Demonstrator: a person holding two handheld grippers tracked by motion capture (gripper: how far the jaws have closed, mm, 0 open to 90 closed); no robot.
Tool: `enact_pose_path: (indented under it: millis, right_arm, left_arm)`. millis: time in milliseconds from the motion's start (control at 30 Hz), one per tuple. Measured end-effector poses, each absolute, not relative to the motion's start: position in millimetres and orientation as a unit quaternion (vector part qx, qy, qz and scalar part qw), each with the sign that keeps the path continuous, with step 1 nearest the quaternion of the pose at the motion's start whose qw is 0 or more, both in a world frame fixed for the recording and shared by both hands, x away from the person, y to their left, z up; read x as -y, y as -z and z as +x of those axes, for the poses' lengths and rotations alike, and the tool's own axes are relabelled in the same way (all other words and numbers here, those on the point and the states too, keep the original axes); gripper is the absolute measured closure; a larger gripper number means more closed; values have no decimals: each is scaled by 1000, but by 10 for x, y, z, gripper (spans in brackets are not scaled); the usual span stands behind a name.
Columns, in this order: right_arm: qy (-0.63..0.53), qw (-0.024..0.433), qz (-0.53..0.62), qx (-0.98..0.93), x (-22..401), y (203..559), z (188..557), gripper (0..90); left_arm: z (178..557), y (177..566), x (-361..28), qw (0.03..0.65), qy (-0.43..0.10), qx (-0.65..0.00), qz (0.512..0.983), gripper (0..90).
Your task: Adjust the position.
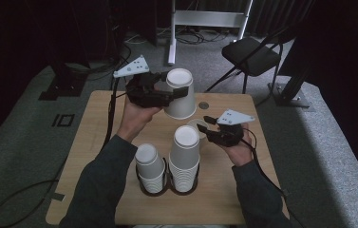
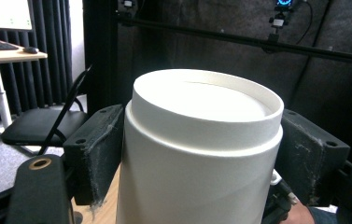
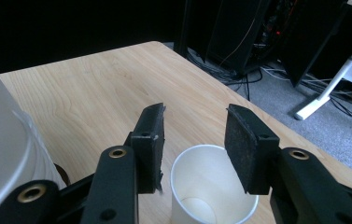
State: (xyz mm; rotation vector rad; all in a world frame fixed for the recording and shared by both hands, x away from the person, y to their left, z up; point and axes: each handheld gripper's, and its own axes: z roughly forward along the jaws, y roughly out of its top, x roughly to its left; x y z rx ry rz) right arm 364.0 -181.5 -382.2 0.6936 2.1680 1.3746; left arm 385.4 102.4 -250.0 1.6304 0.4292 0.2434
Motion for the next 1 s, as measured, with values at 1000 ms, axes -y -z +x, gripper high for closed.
enact_pose_path:
  millis: [1000]
  right_arm:
    - [-524, 264, 225, -777, 1618, 3590, 3693, 628]
  left_arm:
    - [3995, 2665, -951, 652, -78, -206, 725, 219]
